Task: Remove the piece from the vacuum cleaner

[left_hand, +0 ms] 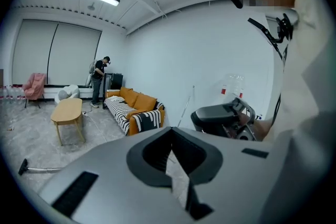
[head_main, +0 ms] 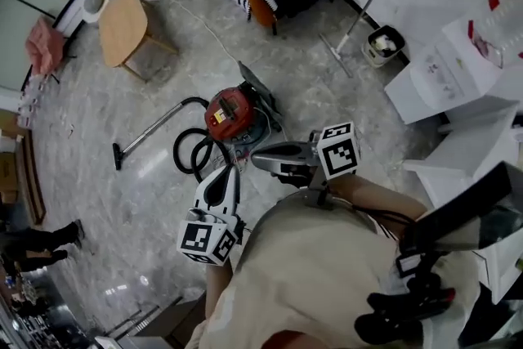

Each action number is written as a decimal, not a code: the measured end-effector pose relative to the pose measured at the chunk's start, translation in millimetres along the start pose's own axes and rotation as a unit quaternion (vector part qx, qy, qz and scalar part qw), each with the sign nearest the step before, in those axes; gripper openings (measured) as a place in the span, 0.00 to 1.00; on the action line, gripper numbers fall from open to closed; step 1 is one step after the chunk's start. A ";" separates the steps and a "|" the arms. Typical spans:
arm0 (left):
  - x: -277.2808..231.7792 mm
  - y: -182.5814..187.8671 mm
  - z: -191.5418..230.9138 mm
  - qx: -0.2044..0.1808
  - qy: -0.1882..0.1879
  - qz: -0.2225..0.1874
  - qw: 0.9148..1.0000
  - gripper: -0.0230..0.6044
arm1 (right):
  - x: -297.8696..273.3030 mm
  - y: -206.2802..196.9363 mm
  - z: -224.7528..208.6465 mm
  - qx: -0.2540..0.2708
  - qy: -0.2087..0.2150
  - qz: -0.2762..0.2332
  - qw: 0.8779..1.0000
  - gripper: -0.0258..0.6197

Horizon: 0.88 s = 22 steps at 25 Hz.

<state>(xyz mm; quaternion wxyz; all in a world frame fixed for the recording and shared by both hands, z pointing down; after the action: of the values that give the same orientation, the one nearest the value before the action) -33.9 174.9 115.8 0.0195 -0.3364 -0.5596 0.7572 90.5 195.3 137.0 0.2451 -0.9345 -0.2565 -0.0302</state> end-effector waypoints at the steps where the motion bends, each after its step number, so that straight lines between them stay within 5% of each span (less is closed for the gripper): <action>1: -5.9 1.4 -3.8 0.003 0.003 0.002 1.000 0.04 | 5.5 4.4 -2.1 -0.001 0.002 0.003 1.000 0.04; 9: -38.8 13.8 -18.8 0.003 0.025 0.014 1.000 0.04 | 34.5 26.9 -13.5 0.001 0.012 0.031 0.999 0.04; 22: -57.8 -2.3 13.8 0.008 0.031 0.036 0.999 0.04 | 24.4 44.3 -37.0 -0.008 -0.008 0.057 0.998 0.04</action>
<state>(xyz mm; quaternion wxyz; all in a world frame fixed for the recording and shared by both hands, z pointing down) 2.6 140.8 148.0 0.0126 -0.3796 -0.5402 0.7510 136.1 156.0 154.3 0.2370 -0.9496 -0.2048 -0.0103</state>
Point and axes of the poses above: the fingertips, and each gripper's own axes: x backward along the fingers, z to its left, y out of its top, the point moved 5 cm from there along x, backward along the fingers, and after that the axes turned 8 degrees about z, right-handed, at the moved point
